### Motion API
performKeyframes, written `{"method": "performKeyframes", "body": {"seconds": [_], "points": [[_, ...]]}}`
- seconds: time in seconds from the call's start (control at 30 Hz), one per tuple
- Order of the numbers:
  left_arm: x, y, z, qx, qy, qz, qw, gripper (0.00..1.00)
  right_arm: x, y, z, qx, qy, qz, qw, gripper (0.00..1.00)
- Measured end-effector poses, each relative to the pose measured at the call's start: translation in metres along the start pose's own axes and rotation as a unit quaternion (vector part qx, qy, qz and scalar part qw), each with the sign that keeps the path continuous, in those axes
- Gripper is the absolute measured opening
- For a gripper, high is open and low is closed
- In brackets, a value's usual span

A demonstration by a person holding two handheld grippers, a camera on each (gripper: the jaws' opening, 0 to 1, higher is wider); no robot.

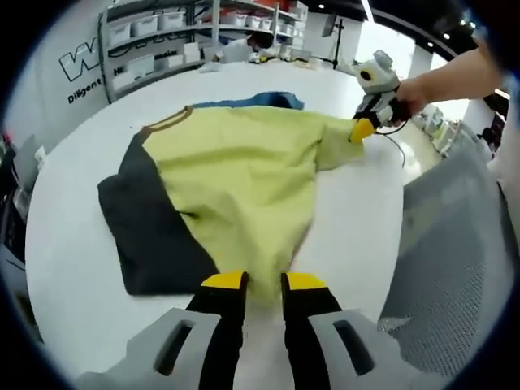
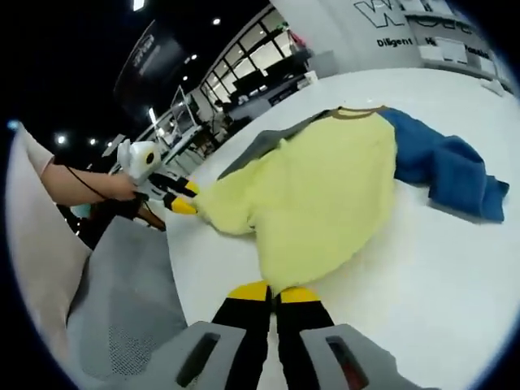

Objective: Fold the garment on the visible template until the final outline fits inside the template.

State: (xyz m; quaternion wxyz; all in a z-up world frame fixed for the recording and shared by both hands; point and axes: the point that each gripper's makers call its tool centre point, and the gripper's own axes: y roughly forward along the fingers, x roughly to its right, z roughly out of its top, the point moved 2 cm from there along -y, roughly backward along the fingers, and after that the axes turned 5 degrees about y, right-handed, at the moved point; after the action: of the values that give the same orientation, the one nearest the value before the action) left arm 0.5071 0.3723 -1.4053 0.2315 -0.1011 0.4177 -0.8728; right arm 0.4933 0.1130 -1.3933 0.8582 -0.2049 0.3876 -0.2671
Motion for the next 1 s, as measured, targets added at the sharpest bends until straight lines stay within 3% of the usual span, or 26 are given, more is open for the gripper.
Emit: {"method": "performKeyframes", "body": {"seconds": [0.17,0.23,0.37,0.43,0.57,0.67,0.77,0.9,1.0], "points": [[-0.004,-0.010,0.010,0.018,-0.028,-0.004,0.9994,0.06,-0.008,-0.013,0.011,0.004,0.010,0.015,0.9998,0.00],[0.001,-0.020,0.023,0.036,-0.050,-0.030,0.9977,0.06,-0.014,-0.022,0.020,0.012,0.049,0.035,0.9981,0.00],[-0.006,-0.046,0.045,0.048,-0.042,-0.035,0.9974,0.06,-0.016,-0.039,0.034,0.013,0.042,0.041,0.9982,0.00],[-0.013,-0.053,0.047,0.048,-0.053,-0.036,0.9968,0.06,-0.014,-0.048,0.039,0.019,0.042,0.041,0.9981,0.00],[-0.017,-0.050,0.036,0.024,-0.038,-0.030,0.9986,0.06,-0.003,-0.056,0.039,0.017,0.059,0.029,0.9977,0.00],[-0.010,-0.043,0.028,0.013,-0.033,-0.036,0.9987,0.06,0.006,-0.056,0.032,0.008,0.078,0.017,0.9968,0.00],[0.003,-0.034,0.019,0.004,-0.036,-0.056,0.9978,0.05,0.023,-0.053,0.006,-0.050,0.089,-0.017,0.9946,0.00],[0.023,-0.023,-0.003,-0.038,0.000,-0.082,0.9959,0.05,0.030,-0.044,-0.010,-0.071,0.087,-0.032,0.9931,0.00],[0.024,-0.020,-0.007,-0.032,-0.007,-0.075,0.9967,0.07,0.038,-0.039,-0.021,-0.090,0.074,-0.055,0.9917,0.00]]}}
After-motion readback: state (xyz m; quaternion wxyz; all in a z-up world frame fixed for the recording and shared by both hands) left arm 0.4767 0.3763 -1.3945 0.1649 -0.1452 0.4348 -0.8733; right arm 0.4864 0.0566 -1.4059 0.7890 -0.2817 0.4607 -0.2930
